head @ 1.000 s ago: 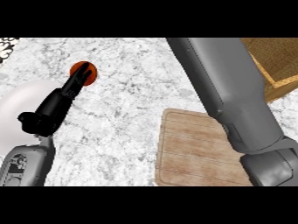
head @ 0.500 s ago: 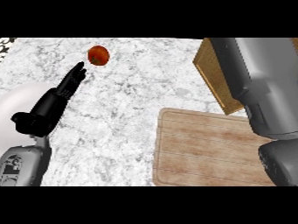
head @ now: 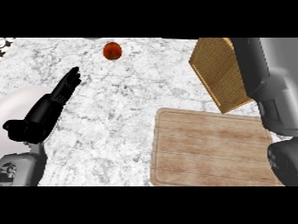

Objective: Pick the croissant from the cutting board and place it in the basket

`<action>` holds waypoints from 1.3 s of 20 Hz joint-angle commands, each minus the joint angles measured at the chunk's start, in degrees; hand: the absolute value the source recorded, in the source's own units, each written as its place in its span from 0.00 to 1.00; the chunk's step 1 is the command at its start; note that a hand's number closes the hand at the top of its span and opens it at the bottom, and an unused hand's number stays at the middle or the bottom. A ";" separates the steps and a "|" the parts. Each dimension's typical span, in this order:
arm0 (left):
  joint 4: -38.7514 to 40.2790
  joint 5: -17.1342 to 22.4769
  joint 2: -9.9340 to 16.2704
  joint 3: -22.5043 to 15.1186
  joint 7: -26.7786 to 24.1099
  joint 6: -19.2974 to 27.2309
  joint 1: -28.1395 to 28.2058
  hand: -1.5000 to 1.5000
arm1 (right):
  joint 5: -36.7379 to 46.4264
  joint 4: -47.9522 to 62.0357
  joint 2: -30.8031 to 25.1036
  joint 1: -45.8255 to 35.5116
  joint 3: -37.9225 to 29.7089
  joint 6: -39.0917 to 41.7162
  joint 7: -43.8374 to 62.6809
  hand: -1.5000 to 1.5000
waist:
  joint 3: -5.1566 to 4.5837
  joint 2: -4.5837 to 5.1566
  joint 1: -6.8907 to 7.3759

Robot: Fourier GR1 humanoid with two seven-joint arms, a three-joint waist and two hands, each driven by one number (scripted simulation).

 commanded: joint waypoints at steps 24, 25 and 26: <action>-1.77 0.46 1.16 2.15 2.34 -0.07 0.42 0.50 | 8.34 -8.47 1.85 18.51 -10.60 -17.00 -0.02 0.00 | 0.08 -0.32 -1.38; -2.16 -1.14 -1.64 -0.41 0.45 1.46 1.91 0.50 | 8.30 -8.33 1.71 17.52 -10.09 -15.73 -0.56 0.00 | 0.07 -0.39 -1.46; -3.75 -1.49 -2.48 -0.73 1.60 2.59 2.67 0.50 | 9.01 -12.81 3.48 18.01 -8.81 -13.18 -0.39 0.00 | 0.06 -0.66 -1.85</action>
